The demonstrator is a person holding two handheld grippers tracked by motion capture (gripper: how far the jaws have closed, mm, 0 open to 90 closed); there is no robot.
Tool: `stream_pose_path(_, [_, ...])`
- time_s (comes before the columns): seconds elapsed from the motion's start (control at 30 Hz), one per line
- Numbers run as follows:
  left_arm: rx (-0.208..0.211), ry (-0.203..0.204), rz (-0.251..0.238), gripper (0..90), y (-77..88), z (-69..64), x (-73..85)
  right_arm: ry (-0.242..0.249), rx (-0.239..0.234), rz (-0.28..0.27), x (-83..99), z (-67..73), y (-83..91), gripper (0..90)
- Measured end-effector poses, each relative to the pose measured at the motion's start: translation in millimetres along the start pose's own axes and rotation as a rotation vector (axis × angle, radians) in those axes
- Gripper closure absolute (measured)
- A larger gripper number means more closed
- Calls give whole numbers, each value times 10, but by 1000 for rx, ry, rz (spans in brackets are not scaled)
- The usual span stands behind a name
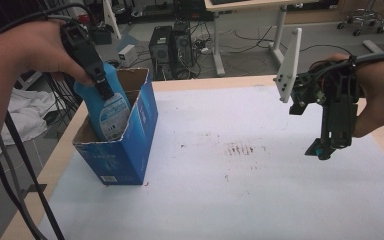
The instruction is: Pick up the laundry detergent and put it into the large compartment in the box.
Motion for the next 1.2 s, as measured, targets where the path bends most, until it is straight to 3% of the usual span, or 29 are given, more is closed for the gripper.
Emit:
stream_pose_path(0.2, [-12, -81, 20, 399, -216, -22, -3, 1, 1, 0, -5, -21, -5, 23])
stream_pose_path(0.43, [-20, -144, 32, 399, -443, -48, -10, 3, 1, 7, -21, -10, -15, 23])
stream_pose_path(0.53, [-25, -192, 30, 399, -511, -59, -4, 5, 2, 6, -21, -11, -14, 23])
stream_pose_path(0.63, [-22, -201, 31, 399, -566, -61, 4, 6, 3, 7, -21, -8, -12, 23])
stream_pose_path(0.83, [-15, -270, 42, 399, -658, -82, 18, 7, 7, 7, -19, -7, -14, 23])
stream_pose_path(1.2, [-4, -278, 40, 398, -797, -76, 50, 13, 4, 5, -39, 1, -30, 23])
Point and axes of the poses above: each handheld gripper's, and its own axes: y roughly backward along the jaws, x roughly out of its underside, z roughly to its left, the point moved 4 cm from there along -y, roughly forward along the jaws, and after that the axes turned 3 degrees about -x, right-handed, at the moved point
